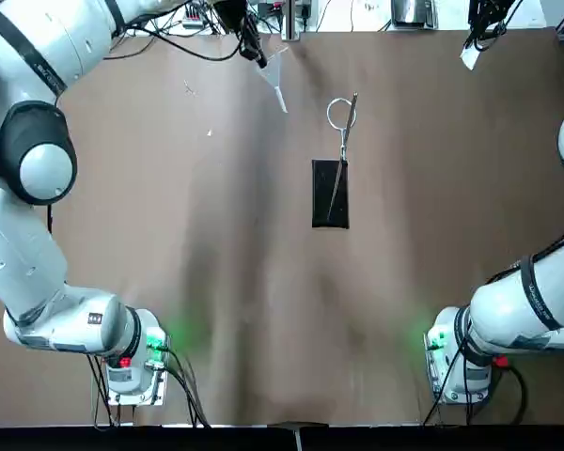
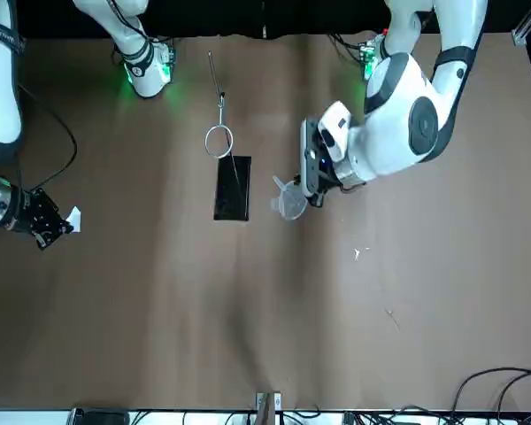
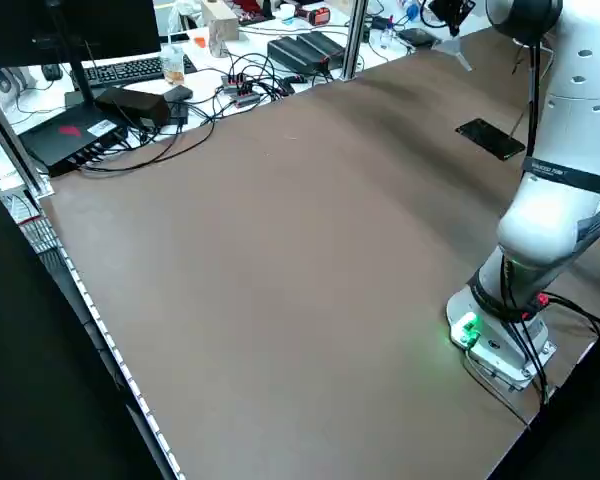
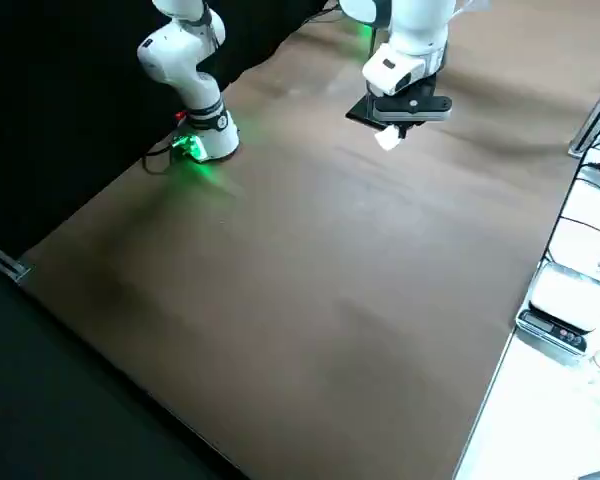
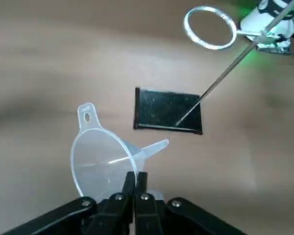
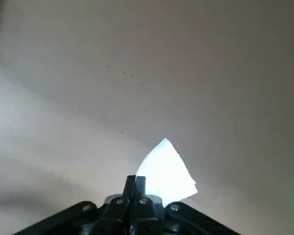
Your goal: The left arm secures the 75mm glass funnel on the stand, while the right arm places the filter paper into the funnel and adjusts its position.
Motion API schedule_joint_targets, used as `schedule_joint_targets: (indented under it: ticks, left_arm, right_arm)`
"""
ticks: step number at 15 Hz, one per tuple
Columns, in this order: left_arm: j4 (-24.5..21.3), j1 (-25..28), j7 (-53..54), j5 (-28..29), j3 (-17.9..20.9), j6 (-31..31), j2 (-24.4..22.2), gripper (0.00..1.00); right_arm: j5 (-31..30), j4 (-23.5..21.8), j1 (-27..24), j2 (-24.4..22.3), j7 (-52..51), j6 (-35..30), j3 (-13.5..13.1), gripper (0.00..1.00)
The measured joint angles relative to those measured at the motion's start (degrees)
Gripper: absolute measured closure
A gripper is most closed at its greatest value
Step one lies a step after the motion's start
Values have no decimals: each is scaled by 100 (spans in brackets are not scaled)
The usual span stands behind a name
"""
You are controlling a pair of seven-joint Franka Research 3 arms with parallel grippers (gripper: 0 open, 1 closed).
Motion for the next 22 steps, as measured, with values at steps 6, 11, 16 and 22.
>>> schedule_joint_targets:
  ticks: [6,11,16,22]
  left_arm:
    - [26,93,2473,-1477,-420,263,5,97]
    - [95,143,3814,-2311,-421,273,3,97]
    - [505,129,3946,-2153,-472,274,-62,97]
    - [647,-88,3721,-1304,-498,274,-681,97]
  right_arm:
    - [0,1,-16,0,0,1,-6,99]
    - [0,1,-17,0,0,1,-6,99]
    - [0,1,-16,0,0,2,-6,99]
    - [0,1,-17,0,0,2,-6,99]
